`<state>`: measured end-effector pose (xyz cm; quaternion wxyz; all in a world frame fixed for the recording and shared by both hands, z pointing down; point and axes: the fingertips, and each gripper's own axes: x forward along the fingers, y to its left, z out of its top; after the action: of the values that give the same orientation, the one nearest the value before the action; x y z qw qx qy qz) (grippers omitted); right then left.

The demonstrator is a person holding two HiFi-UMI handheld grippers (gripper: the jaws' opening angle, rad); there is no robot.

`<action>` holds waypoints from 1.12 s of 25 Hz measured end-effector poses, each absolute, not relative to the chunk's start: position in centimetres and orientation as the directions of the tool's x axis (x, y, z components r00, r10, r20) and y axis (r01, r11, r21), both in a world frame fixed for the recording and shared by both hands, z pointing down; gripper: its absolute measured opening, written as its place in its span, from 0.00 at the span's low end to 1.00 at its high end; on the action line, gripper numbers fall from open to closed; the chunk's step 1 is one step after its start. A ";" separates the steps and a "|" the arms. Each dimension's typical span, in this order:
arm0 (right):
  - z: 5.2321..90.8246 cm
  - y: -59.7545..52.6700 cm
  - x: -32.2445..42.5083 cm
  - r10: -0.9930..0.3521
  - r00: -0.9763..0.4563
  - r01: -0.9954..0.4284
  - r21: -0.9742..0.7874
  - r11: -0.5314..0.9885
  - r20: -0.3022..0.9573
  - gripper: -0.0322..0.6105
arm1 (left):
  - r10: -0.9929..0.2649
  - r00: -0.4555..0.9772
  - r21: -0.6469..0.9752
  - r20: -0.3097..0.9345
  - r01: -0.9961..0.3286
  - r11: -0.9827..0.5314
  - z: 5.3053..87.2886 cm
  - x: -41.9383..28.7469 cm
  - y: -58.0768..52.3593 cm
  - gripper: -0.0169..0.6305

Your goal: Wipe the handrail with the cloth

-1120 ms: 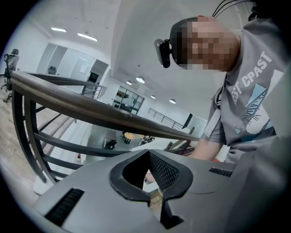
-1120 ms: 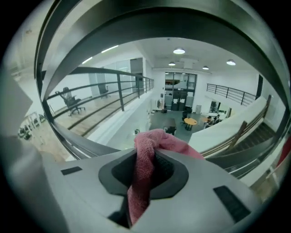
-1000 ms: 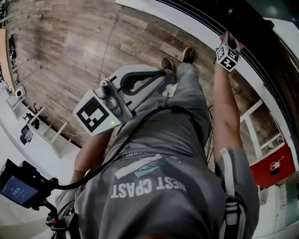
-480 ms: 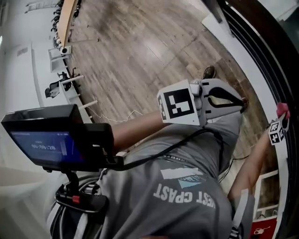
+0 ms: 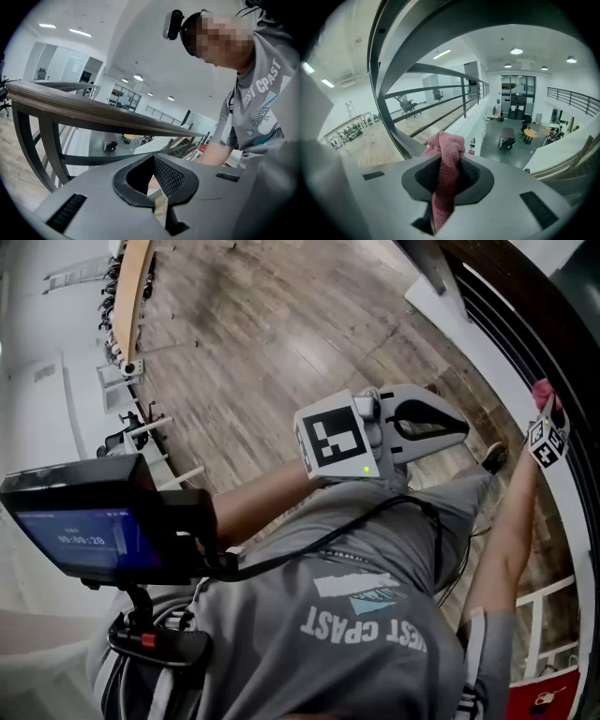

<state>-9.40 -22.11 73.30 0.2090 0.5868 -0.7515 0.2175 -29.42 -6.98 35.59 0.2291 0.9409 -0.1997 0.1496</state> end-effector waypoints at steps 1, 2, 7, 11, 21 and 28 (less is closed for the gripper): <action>73.3 -21.9 -8.8 -0.789 -0.216 -0.974 -0.065 0.219 0.575 0.12 | -0.310 0.875 0.378 0.371 -0.448 -0.810 35.5 -29.8 -7.1 0.03; 73.3 -21.4 -7.5 -0.791 -0.191 -0.978 -0.041 0.205 0.581 0.12 | -0.311 0.876 0.383 0.369 -0.448 -0.808 35.4 -30.1 -7.2 0.03; 73.7 -17.9 2.6 -0.793 0.067 -0.998 0.037 -0.056 0.605 0.12 | -0.321 0.878 0.397 0.356 -0.453 -0.799 35.5 -32.4 -7.3 0.03; 74.4 -18.4 1.7 -0.789 0.109 -0.988 -0.019 -0.151 0.604 0.12 | -0.338 0.869 0.408 0.361 -0.473 -0.781 35.9 -33.8 -7.9 0.03; 67.4 -25.1 -19.5 -0.771 -0.073 -0.990 0.045 0.131 0.633 0.12 | -0.296 0.937 0.506 0.186 -0.350 -0.788 31.9 -44.2 -10.9 0.03; 72.2 -23.8 -7.2 -0.790 0.112 -0.990 -0.003 -0.142 0.603 0.12 | -0.399 0.853 0.464 0.336 -0.519 -0.718 35.5 -43.1 -13.0 0.03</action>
<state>-7.17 -23.79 72.20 0.2071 0.7161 -0.6212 0.2416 -43.07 -12.96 35.48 0.2810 0.9207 -0.2493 0.1062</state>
